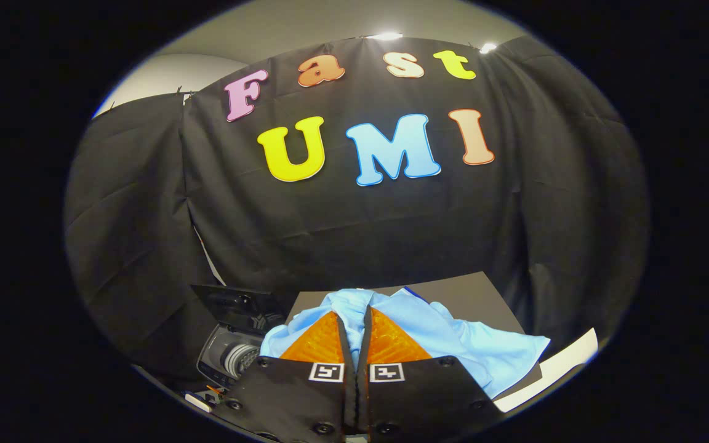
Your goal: Put the clothes into the washing machine and then close the washing machine lid.
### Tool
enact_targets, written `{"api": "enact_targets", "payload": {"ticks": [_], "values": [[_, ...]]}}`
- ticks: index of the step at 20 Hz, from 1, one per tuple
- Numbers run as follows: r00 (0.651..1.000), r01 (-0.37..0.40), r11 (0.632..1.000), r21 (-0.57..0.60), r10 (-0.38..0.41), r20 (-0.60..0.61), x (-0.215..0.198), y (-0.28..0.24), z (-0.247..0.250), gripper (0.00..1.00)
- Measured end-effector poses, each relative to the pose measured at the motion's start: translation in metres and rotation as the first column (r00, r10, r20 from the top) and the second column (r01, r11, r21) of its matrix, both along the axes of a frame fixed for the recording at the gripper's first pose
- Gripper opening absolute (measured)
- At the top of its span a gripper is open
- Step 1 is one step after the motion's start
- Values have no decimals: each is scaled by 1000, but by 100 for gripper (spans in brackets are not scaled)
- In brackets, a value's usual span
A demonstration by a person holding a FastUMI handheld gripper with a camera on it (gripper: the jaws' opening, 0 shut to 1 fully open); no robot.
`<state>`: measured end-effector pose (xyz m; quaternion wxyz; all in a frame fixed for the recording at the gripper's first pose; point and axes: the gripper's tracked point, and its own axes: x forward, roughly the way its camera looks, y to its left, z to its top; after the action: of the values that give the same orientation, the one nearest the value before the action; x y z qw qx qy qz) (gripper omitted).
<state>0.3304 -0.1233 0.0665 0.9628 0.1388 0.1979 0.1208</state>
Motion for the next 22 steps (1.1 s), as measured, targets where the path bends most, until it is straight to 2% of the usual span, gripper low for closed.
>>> {"api": "enact_targets", "payload": {"ticks": [8, 18, 22], "values": [[997, -51, 999, 1, 51, 58, -4, 33, 38, 1], [995, -17, 1000, 1, 17, 96, -11, 106, 78, 1], [994, -35, 999, 2, 34, 105, -14, 146, 93, 1]]}}
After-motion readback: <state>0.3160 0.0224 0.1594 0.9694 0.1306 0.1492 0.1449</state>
